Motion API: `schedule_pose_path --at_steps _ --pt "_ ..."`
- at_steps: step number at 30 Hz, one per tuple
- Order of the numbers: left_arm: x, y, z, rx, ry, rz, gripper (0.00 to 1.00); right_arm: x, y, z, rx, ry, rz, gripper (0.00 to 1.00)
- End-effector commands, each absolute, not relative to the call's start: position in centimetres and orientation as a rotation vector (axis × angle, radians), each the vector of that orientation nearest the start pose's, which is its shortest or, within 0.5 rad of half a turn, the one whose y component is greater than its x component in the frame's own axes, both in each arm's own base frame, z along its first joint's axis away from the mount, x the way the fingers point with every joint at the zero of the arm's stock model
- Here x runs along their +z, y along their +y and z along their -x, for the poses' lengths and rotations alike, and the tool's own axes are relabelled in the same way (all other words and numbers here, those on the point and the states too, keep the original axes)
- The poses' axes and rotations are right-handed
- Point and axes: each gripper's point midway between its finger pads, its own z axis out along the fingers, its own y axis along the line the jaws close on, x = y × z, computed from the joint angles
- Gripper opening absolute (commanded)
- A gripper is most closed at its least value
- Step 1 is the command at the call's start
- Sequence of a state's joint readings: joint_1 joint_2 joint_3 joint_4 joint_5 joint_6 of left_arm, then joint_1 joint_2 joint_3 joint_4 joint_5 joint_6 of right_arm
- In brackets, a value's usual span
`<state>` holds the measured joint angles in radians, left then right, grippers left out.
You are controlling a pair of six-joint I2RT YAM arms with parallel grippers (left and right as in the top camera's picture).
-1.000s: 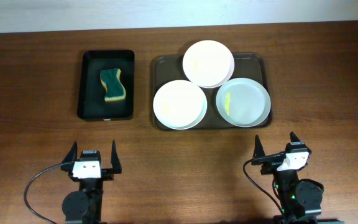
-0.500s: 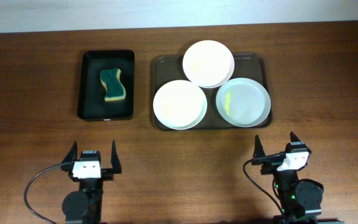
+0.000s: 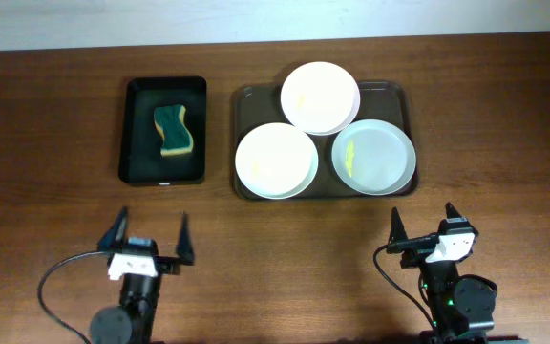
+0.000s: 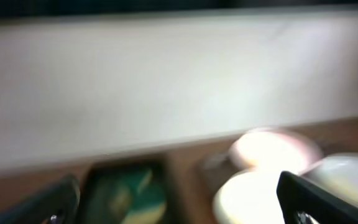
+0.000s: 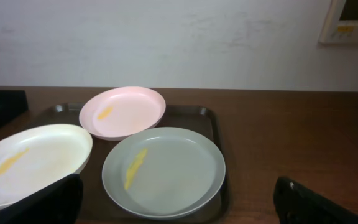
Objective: Clean dirty plates on tray and stack at the side
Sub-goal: 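Move the left gripper over the green-yellow sponge on the black tray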
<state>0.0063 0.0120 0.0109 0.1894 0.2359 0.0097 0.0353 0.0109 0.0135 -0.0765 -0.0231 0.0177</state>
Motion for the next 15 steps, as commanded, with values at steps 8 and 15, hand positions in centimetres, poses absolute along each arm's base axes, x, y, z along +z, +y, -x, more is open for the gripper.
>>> schedule_pose_path --at_steps 8,15 --pt "32.1 -10.5 -15.8 -0.340 0.854 -0.591 0.99 15.6 1.1 -24.6 0.047 1.648 0.031 0.98" --pt "37.0 -8.3 -19.3 -0.114 1.053 -0.554 0.99 15.6 1.1 -24.6 0.047 1.648 0.031 0.98"
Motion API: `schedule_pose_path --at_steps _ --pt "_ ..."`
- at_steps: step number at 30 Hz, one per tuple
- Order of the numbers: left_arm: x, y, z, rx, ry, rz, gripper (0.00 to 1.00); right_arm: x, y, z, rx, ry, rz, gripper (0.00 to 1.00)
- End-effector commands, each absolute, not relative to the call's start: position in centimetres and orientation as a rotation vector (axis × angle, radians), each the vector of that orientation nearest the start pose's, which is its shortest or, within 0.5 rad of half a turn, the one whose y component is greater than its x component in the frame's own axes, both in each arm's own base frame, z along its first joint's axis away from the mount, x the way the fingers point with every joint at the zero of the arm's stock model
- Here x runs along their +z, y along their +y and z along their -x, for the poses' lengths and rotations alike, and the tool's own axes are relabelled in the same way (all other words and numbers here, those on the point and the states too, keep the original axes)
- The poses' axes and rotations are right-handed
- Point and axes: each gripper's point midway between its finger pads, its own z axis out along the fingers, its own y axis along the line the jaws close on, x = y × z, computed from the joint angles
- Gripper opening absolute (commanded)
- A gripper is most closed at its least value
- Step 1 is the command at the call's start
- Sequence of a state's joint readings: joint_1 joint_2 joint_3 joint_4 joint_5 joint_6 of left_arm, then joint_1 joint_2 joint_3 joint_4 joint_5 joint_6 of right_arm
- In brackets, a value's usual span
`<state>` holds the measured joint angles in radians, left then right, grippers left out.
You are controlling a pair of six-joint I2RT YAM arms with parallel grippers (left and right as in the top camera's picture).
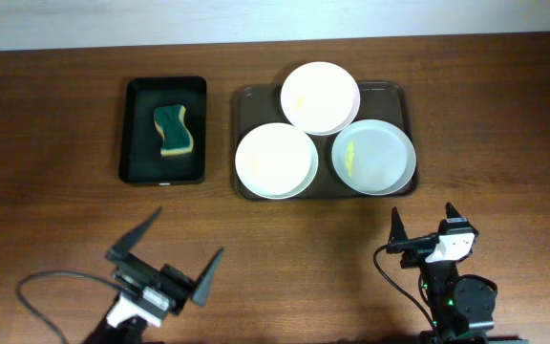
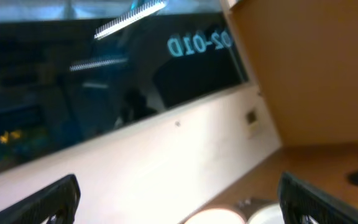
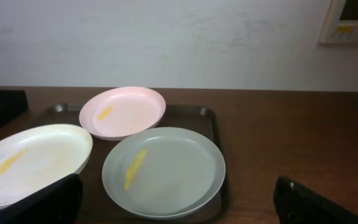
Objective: Clean dirty plates on tray and stack at the side
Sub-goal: 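Move the left gripper over the green-yellow sponge on the black tray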
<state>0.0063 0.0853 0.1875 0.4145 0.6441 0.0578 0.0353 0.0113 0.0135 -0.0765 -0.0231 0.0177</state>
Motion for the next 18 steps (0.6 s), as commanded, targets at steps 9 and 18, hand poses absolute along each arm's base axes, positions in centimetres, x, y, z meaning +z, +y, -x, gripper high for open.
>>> schedule_pose_path --at_steps 9,18 --pt "34.2 -7.4 -28.5 -0.316 1.860 -0.471 0.99 15.6 1.1 -24.6 0.047 1.648 0.031 0.98" --pt "29.3 0.1 -36.3 0.012 2.190 0.099 0.99 15.6 1.1 -24.6 0.047 1.648 0.031 0.98"
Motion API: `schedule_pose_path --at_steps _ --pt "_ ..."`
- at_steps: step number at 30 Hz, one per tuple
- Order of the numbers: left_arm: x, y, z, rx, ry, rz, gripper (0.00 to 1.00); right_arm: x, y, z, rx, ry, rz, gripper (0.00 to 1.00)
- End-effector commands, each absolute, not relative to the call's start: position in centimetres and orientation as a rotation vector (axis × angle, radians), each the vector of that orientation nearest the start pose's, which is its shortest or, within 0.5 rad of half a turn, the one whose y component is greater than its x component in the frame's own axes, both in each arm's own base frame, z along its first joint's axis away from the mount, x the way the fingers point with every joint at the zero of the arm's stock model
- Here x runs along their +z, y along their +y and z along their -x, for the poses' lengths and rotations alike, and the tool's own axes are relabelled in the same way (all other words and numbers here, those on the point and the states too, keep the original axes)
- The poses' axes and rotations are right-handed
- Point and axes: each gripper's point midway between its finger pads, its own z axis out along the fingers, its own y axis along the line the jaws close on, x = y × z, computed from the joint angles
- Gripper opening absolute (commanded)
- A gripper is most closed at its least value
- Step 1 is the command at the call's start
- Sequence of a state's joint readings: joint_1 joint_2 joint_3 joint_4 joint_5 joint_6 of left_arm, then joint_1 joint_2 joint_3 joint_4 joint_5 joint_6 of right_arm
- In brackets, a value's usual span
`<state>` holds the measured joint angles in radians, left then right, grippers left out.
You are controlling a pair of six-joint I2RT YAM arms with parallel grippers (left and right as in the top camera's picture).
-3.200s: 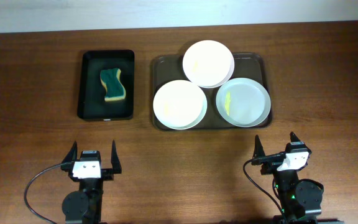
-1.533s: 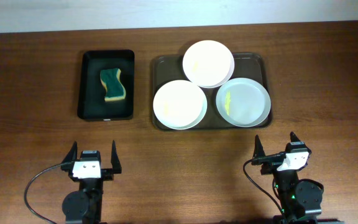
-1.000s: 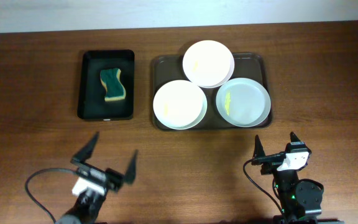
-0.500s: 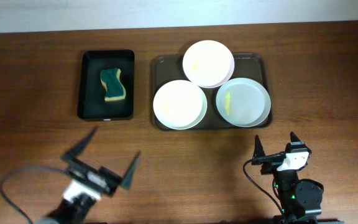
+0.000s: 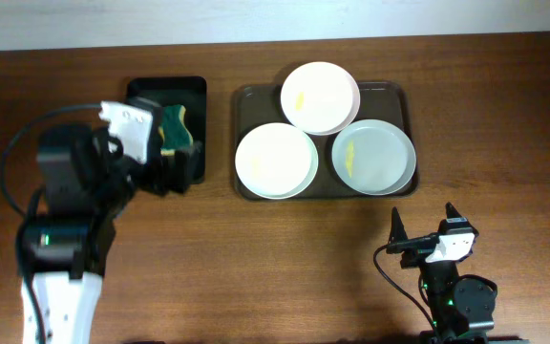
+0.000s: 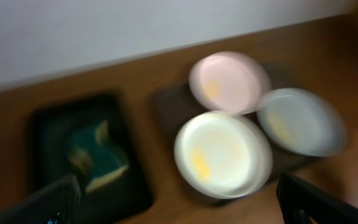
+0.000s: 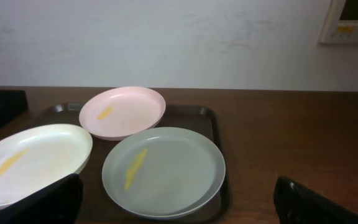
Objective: Clean dirty plates on tray and stack at the side
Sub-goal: 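Move the left gripper over the green-yellow sponge on the black tray, then lower the left gripper and grasp the sponge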
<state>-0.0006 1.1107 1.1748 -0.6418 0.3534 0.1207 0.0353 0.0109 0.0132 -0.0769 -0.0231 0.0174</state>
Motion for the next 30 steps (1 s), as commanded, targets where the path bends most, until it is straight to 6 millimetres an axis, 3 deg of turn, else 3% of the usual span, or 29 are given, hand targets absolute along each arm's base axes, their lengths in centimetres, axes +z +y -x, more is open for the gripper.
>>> schedule_pose_path --at_steps 1,4,8,11,18,21,26,30 --pt "28.7 2.3 -36.4 0.154 2.221 0.248 0.99 15.6 1.1 -24.6 0.047 1.648 0.031 0.98" --pt "26.9 4.0 -37.1 0.299 2.282 0.403 0.99 15.6 1.1 -24.6 0.047 1.648 0.031 0.98" --pt "22.6 -0.6 -39.8 -0.013 2.421 0.339 0.99 15.6 1.1 -24.6 0.047 1.648 0.031 0.98" --pt "20.5 -2.0 -41.1 -0.085 2.468 0.307 0.99 15.6 1.1 -24.6 0.047 1.648 0.031 0.98" --pt "19.9 -2.1 -43.6 -0.075 2.568 0.322 0.99 15.6 1.1 -24.6 0.047 1.648 0.031 0.98" --pt "18.7 -1.7 -45.1 -0.048 2.674 0.343 0.99 15.6 1.1 -24.6 0.047 1.648 0.031 0.98" --pt "14.2 -1.7 -48.4 -0.034 2.707 0.351 0.99 15.6 1.1 -24.6 0.047 1.648 0.031 0.98" --pt "9.7 -1.7 -49.8 -0.023 2.756 0.359 0.99 15.6 1.1 -24.6 0.047 1.648 0.031 0.98"
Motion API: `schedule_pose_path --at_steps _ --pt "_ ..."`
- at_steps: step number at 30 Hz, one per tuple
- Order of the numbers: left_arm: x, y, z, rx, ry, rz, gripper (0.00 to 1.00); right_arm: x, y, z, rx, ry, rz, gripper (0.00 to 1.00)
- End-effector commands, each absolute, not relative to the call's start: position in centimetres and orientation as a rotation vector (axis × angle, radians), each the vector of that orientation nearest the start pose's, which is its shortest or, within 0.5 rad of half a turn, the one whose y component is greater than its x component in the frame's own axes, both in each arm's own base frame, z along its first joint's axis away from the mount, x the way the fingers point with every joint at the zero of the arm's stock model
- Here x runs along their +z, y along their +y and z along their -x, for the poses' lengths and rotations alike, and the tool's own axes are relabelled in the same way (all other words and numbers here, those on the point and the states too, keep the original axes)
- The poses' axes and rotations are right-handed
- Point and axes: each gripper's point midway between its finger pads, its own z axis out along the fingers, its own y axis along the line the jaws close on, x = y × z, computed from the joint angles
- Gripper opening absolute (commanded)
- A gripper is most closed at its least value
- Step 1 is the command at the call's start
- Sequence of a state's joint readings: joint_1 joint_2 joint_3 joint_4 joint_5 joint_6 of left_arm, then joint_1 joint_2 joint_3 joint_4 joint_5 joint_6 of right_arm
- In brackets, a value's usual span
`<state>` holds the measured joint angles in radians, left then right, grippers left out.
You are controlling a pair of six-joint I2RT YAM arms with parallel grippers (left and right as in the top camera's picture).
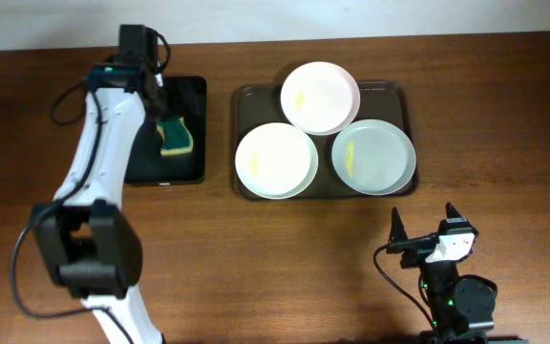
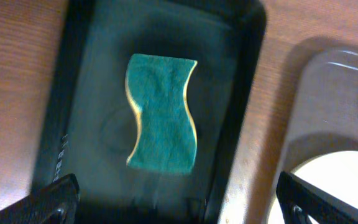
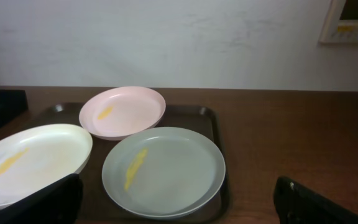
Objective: Clean dirty plates on tray and stack at the side
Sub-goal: 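Lower the left gripper and grasp the sponge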
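Observation:
Three dirty plates with yellow smears lie on the brown tray [image 1: 401, 94]: a pink one [image 1: 320, 97] at the back, a cream one [image 1: 275, 161] front left and a grey one [image 1: 373, 158] front right. The green and yellow sponge [image 1: 175, 136] lies in the black tray [image 1: 137, 167]. My left gripper [image 1: 156, 100] hangs open above that tray; its wrist view looks straight down on the sponge [image 2: 161, 121], which is clear of the left gripper [image 2: 179, 208]. My right gripper [image 1: 433, 239] stands open near the front edge, facing the grey plate [image 3: 163, 171].
Bare wooden table [image 1: 504, 143] lies right of the brown tray and in front of both trays. The left arm [image 1: 94, 182] stretches from the front left up along the black tray's left side. A wall [image 3: 166, 37] stands behind the table.
My left arm has reached further back: its gripper was beside the black tray's front left and now hangs over the tray, looking down on the sponge. The right arm and plates are unchanged.
My left gripper first rested open near the table's front left edge. It then stood tilted up there, then high beside the black tray, and now over the sponge. The right gripper has stayed open at the front right throughout, and the plates have not moved.

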<state>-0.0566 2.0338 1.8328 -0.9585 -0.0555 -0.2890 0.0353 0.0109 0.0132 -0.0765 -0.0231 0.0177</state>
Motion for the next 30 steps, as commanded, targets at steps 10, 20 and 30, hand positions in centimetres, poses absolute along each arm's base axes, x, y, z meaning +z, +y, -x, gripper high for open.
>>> schedule_pose_path --at_steps 10,20,30 --pt "3.4 0.5 -51.2 -0.001 2.798 0.431 0.99 15.6 1.1 -24.6 0.047 1.648 0.031 0.98" --pt "1.0 -1.4 -51.0 -0.135 2.851 0.447 0.90 15.6 1.1 -24.6 0.047 1.648 0.031 0.98" --pt "-0.7 -1.5 -50.7 -0.064 2.877 0.435 0.16 15.6 1.1 -24.6 0.047 1.648 0.031 0.98"
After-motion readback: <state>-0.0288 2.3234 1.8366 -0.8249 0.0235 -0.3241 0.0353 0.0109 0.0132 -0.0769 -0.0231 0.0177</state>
